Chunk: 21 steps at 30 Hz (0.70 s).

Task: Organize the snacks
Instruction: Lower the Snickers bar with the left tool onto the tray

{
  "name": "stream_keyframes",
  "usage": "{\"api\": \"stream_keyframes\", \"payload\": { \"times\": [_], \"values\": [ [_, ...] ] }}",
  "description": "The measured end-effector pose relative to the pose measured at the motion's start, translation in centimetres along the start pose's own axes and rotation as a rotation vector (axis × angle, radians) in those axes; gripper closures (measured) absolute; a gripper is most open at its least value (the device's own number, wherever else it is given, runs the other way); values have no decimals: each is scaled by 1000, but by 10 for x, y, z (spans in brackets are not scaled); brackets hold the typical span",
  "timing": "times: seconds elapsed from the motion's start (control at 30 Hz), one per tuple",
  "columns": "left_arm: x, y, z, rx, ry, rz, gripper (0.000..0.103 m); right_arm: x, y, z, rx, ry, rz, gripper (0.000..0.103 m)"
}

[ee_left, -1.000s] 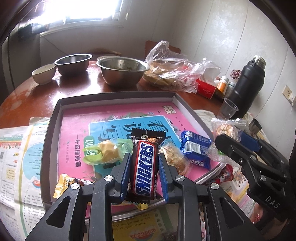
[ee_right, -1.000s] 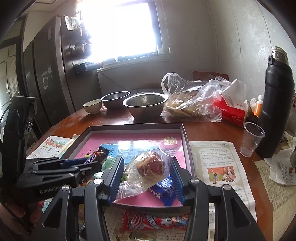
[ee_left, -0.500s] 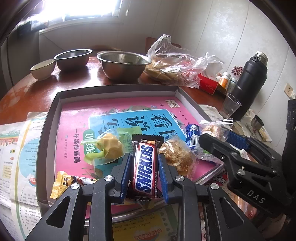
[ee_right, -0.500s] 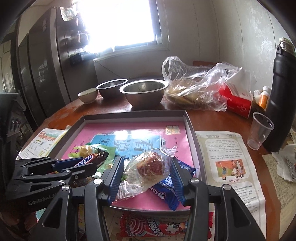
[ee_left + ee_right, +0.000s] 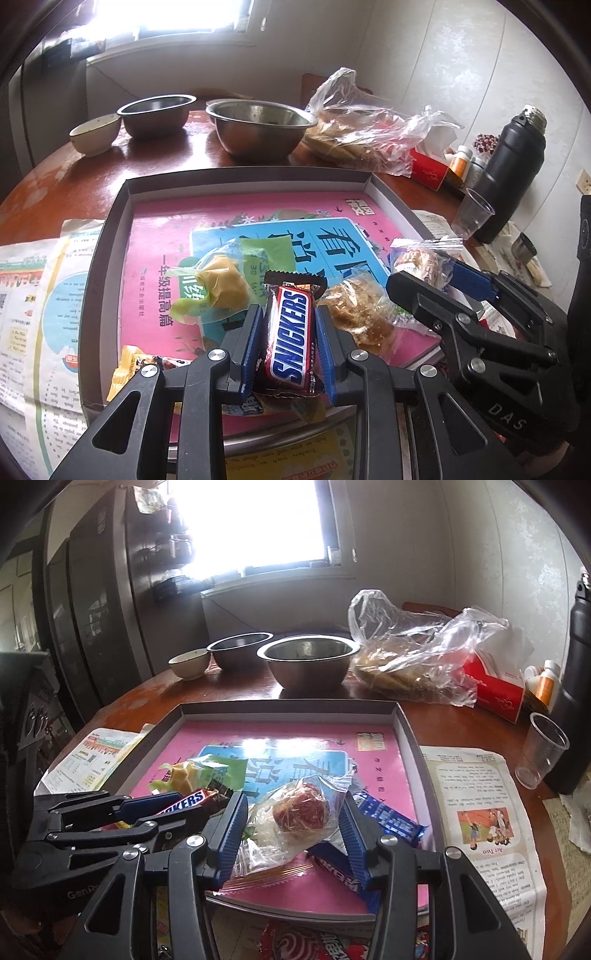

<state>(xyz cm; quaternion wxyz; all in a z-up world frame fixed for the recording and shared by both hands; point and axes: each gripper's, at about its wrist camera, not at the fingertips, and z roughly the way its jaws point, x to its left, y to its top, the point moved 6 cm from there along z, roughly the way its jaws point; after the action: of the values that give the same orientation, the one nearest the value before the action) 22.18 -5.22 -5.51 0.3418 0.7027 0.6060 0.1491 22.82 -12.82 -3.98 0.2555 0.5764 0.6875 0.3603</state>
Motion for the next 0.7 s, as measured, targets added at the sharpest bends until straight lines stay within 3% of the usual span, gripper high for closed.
{"api": "stream_keyframes", "payload": {
  "times": [0.23,0.7],
  "values": [
    [2,0,0,3,0,-7,73,2,-5,-1,-1,16,-13,53],
    [3,-1,-1,5,0,-23,73,-17,-6,1,10,-31,71,50]
  ]
}}
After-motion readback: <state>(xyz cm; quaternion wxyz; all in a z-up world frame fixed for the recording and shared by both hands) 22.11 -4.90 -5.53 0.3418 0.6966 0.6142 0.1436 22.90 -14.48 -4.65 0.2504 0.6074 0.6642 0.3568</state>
